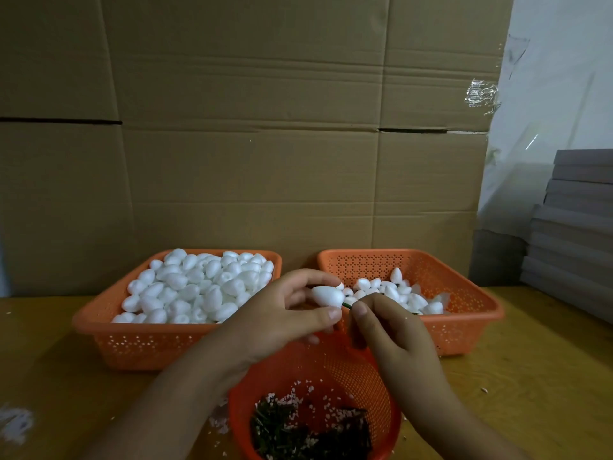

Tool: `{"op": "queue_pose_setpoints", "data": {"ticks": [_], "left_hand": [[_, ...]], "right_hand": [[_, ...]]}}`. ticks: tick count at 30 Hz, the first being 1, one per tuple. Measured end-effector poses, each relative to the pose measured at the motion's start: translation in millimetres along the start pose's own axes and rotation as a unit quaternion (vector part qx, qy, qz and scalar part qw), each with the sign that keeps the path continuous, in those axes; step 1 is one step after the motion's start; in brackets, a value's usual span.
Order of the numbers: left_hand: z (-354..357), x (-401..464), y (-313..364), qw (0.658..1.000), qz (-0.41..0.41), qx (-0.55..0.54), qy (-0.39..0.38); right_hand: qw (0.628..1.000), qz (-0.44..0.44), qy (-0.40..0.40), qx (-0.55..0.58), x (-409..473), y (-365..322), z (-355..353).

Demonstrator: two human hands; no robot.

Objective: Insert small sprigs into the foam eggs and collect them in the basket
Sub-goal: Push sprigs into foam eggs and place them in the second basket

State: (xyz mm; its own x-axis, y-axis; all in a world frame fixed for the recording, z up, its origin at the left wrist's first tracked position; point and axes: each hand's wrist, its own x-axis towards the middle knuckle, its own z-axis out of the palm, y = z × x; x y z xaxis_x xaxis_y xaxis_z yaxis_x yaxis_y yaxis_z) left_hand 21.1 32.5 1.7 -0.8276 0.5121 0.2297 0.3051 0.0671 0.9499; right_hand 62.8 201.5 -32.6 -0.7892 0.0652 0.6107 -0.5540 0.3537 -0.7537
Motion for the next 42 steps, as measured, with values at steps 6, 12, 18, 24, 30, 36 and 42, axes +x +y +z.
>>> {"op": "queue_pose_setpoints", "data": {"ticks": [6, 12, 18, 24, 30, 36, 42], "left_hand": [[-1.5, -0.6, 2.4, 0.999, 0.019, 0.015, -0.024], [-0.3, -0.5, 3.7, 1.000, 0.024, 0.020, 0.003], [-1.1, -0.3, 4.0, 0.999, 0.031, 0.031, 0.011], [0.1, 0.7, 1.8, 0.998, 0.043, 0.045, -0.028], [5.2, -0.5, 4.5, 0.983, 0.140, 0.114, 0.025], [6.0, 0.5, 4.1, 0.933, 0.188, 0.273, 0.139], [5.0, -0.5, -0.5, 0.857, 0.232, 0.429, 0.164]], "right_hand": [[1.000, 0.028, 0.002, 0.013, 2.6, 0.4, -0.1], [0.996, 0.040, 0.010, 0.083, 2.3, -0.6, 0.3], [0.996, 0.030, 0.000, 0.078, 2.7, -0.9, -1.1], [0.988, 0.079, 0.017, 0.133, 4.7, -4.8, -1.1], [0.962, 0.146, -0.044, 0.228, 3.8, -13.6, 1.6], [0.975, 0.127, -0.032, 0.182, 4.0, -13.7, 5.1], [0.976, 0.133, -0.037, 0.168, 4.1, -18.6, 2.1]]}}
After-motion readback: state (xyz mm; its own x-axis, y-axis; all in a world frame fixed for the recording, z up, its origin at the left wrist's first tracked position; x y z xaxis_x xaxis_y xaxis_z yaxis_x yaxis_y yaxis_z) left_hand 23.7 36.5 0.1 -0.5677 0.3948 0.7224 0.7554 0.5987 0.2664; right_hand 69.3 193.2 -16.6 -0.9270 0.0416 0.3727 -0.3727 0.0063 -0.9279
